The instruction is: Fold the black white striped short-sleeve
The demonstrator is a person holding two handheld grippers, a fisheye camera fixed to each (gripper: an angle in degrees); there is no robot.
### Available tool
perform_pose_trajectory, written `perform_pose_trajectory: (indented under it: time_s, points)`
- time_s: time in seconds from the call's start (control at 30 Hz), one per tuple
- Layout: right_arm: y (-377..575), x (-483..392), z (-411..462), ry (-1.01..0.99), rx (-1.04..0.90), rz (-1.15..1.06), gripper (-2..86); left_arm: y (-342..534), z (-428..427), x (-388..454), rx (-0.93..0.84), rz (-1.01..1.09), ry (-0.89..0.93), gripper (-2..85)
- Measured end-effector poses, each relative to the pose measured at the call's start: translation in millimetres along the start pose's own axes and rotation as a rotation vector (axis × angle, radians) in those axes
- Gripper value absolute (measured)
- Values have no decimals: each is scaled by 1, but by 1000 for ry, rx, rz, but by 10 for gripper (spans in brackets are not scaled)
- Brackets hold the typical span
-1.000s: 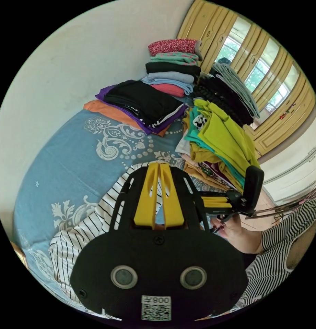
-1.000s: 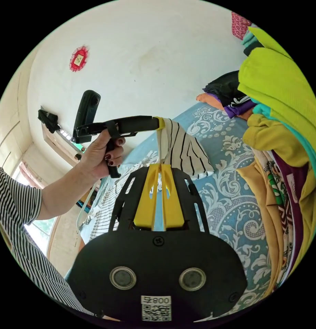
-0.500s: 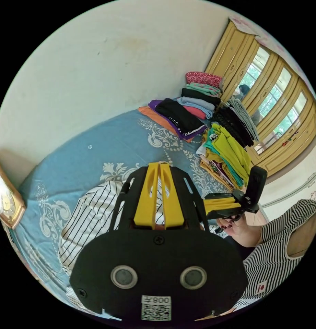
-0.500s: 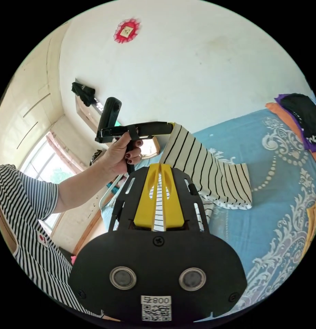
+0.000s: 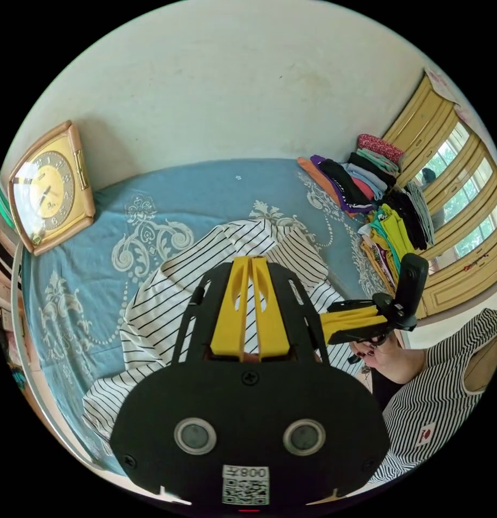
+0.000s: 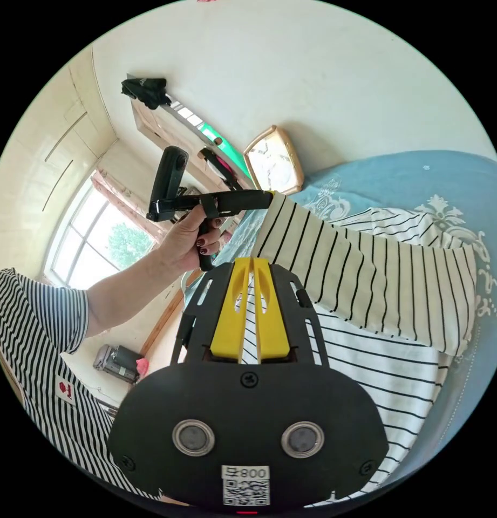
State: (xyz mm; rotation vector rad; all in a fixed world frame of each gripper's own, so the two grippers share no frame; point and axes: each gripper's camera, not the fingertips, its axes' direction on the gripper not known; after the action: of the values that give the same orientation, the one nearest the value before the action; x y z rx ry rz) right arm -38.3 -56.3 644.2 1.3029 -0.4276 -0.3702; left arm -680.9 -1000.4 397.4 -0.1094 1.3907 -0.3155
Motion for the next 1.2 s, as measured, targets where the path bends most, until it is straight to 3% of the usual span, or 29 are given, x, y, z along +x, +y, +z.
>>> perform_pose_trajectory:
  time_s: [0.47, 1.2]
  points:
    - [-3, -32, 158, -69, -229, -64, 5, 250, 41, -184, 31, -299, 32, 8]
    - [-9, -22, 338, 4, -475, -100, 5, 454, 161, -303, -42, -442, 17, 15]
